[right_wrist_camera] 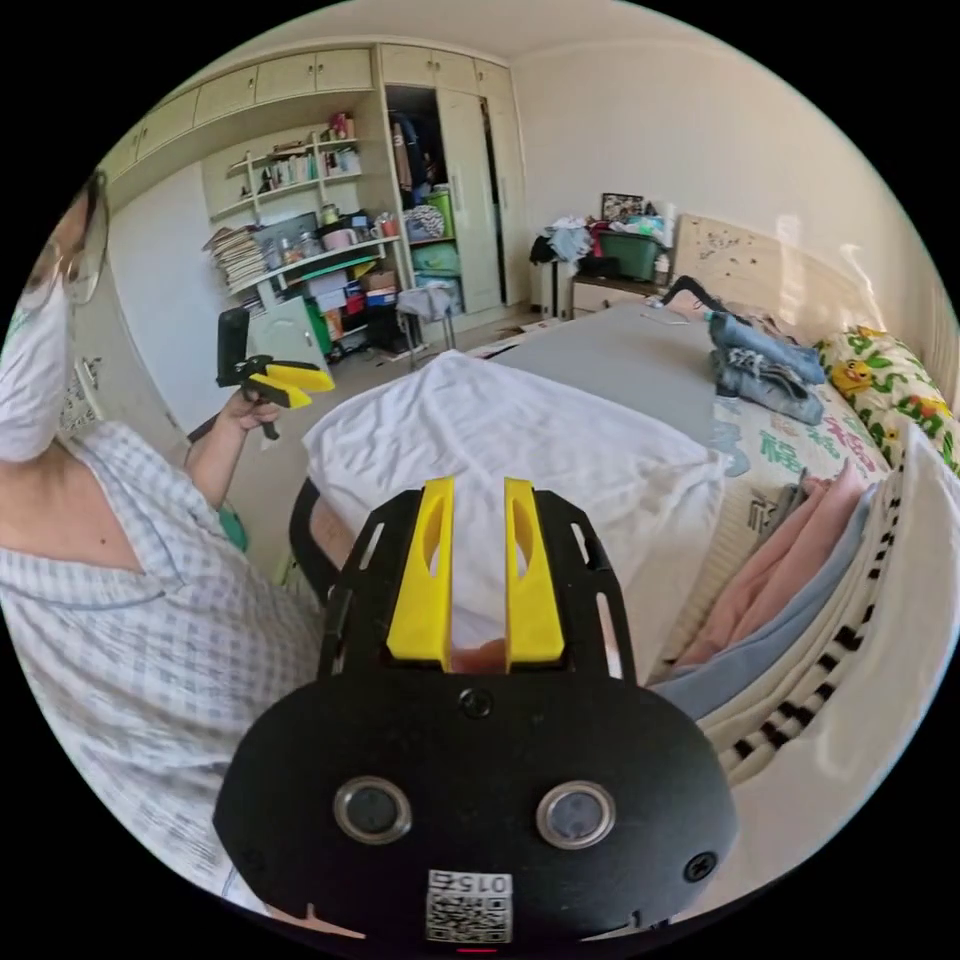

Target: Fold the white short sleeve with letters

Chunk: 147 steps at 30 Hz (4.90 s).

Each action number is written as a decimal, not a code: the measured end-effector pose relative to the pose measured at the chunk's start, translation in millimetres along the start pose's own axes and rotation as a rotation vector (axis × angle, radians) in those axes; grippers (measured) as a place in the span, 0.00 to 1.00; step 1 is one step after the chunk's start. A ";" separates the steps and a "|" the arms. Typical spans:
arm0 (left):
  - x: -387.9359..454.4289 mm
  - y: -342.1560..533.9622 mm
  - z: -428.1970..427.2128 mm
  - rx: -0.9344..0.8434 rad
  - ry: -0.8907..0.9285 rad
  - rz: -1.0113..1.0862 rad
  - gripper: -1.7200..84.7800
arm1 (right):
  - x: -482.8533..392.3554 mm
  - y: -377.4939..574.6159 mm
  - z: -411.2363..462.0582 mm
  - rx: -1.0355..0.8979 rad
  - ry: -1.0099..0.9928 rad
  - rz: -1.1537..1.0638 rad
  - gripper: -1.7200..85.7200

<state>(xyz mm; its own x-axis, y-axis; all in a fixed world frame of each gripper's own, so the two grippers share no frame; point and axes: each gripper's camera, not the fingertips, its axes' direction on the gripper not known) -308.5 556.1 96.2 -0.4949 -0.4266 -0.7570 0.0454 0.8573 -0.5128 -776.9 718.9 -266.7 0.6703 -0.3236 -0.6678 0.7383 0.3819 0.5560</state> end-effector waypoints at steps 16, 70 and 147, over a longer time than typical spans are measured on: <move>79.1 -3.5 21.7 -0.104 -0.157 -0.010 0.03 | -27.0 121.3 27.6 -0.061 0.031 0.019 0.02; -77.4 -452.6 626.8 -0.589 -0.136 -0.022 0.04 | 160.6 241.1 -17.7 0.347 0.079 0.669 0.03; -261.5 -23.5 279.6 -0.164 0.011 -0.270 0.01 | 116.1 -256.8 233.9 -0.288 -0.436 -0.377 0.20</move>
<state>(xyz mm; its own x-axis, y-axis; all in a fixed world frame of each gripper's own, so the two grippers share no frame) 62.4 566.9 193.0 -0.4793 -0.6425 -0.5979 -0.2284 0.7491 -0.6219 -871.0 380.7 -371.3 0.3827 -0.7798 -0.4953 0.9200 0.3709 0.1268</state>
